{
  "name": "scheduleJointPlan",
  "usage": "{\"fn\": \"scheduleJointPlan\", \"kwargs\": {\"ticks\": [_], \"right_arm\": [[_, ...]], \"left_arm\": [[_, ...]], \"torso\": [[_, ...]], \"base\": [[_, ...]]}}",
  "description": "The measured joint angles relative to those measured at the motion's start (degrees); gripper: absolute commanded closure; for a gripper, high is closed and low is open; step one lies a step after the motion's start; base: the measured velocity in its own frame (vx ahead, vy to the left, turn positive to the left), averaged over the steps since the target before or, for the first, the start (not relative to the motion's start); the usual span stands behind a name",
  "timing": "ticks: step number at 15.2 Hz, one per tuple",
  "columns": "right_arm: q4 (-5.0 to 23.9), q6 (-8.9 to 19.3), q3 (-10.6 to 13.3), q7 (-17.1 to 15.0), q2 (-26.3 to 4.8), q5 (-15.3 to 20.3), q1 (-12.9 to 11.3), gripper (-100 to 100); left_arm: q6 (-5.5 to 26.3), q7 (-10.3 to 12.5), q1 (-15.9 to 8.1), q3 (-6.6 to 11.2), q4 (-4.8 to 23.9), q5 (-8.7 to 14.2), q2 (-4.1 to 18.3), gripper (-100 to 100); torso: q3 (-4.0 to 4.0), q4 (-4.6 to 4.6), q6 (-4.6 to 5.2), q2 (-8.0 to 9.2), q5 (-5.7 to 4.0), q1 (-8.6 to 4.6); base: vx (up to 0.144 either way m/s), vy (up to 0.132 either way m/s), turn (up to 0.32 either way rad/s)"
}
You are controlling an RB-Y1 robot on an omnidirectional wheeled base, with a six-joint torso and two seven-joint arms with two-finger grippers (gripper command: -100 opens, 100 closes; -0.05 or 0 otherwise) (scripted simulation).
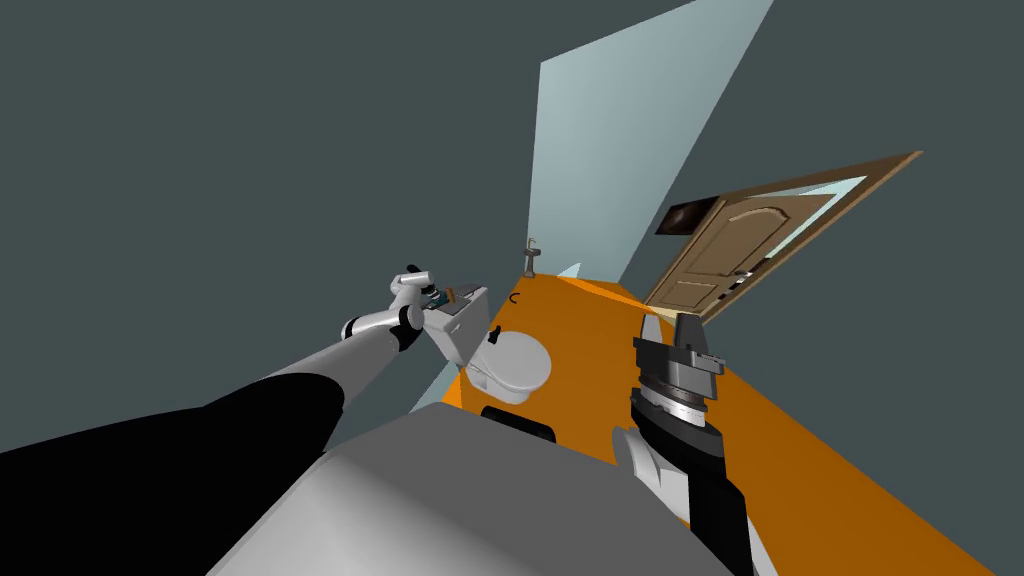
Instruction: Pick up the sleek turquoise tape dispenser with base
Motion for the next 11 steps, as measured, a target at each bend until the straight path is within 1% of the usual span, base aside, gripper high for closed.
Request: {"fn": "scheduleJointPlan", "kwargs": {"ticks": [3, 4, 5, 9, 10, 11], "right_arm": [[0.0, 0.0, 0.0, 0.0, 0.0, 0.0, 0.01, 0], [0.0, 0.0, 0.0, 0.0, 0.0, 0.0, 0.0, 0], [0.0, 0.0, 0.0, 0.0, 0.0, 0.0, -0.01, 0], [0.0, 0.0, 0.0, 0.0, -0.01, 0.0, -0.01, 0], [0.0, 0.0, 0.0, 0.0, -0.01, 0.0, -0.01, 0], [0.01, 0.01, 0.0, 0.0, -0.01, 0.0, -0.03, 0]], "left_arm": [[-1.07, -2.67, -0.61, 1.32, 1.44, 0.46, 0.01, -100], [-1.4, -3.52, -0.79, 1.7, 1.91, 0.59, 0.06, -100], [-1.53, -3.8, -0.82, 1.77, 2.02, 0.61, 0.07, 100], [-1.5, -3.77, -0.8, 1.79, 2.04, 0.63, 0.04, 100], [-1.51, -3.78, -0.8, 1.79, 2.04, 0.62, 0.04, 100], [-1.22, -3.05, -0.5, 1.33, 1.52, 0.45, 0.13, 100]], "torso": [[-0.01, 0.0, -0.03, -0.02, -0.01, -0.08], [0.0, 0.0, 0.0, -0.01, -0.02, -0.08], [0.04, 0.01, 0.03, 0.07, -0.01, -0.01], [0.18, 0.08, 0.04, 0.3, 0.01, 0.2], [0.19, 0.09, 0.03, 0.32, 0.02, 0.21], [0.24, 0.11, 0.21, 0.43, 0.02, 0.32]], "base": [[0.086, -0.08, 0.168], [0.043, -0.045, 0.041], [0.016, -0.018, 0.004], [0.003, -0.004, 0.001], [-0.056, 0.056, -0.254], [-0.104, 0.117, -0.348]]}}
